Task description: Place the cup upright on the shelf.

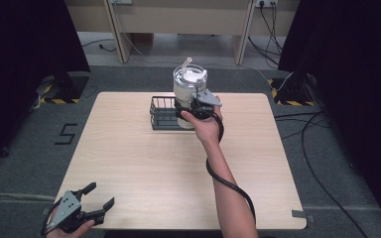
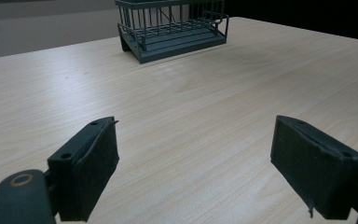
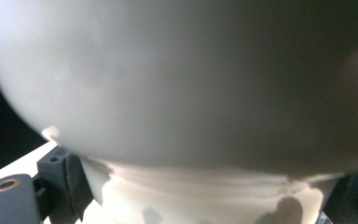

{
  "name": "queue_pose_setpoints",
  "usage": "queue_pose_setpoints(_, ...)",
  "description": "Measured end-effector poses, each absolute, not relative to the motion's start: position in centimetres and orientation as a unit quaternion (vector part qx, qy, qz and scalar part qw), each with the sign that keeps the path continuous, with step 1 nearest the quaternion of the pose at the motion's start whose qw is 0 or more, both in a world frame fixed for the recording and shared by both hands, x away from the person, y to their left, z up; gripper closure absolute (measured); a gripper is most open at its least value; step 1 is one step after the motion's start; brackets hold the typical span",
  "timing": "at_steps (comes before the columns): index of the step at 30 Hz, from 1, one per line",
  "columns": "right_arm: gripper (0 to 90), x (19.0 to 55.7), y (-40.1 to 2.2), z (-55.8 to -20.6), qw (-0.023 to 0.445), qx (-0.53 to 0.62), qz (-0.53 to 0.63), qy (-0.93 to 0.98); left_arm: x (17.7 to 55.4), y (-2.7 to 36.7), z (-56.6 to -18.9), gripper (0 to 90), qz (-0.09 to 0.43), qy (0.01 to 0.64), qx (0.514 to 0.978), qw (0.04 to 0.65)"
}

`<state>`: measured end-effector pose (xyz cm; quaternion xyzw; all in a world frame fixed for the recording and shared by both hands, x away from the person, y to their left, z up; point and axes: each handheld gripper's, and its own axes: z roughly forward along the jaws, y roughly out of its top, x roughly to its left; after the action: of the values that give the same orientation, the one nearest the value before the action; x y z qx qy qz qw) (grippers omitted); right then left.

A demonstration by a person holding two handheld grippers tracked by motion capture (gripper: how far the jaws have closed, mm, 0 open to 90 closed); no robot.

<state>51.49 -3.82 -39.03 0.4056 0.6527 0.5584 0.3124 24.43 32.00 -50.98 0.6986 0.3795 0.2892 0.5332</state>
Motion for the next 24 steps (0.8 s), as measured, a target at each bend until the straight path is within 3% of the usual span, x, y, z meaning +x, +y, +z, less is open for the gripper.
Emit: queue_pose_setpoints(24, 10.3, 54.2, -3.9, -37.9, 0.328, 0.418, 0.552, 0.642, 24.5, 32.2, -51.0, 14.3, 0.29, 0.382, 0.697, 0.534)
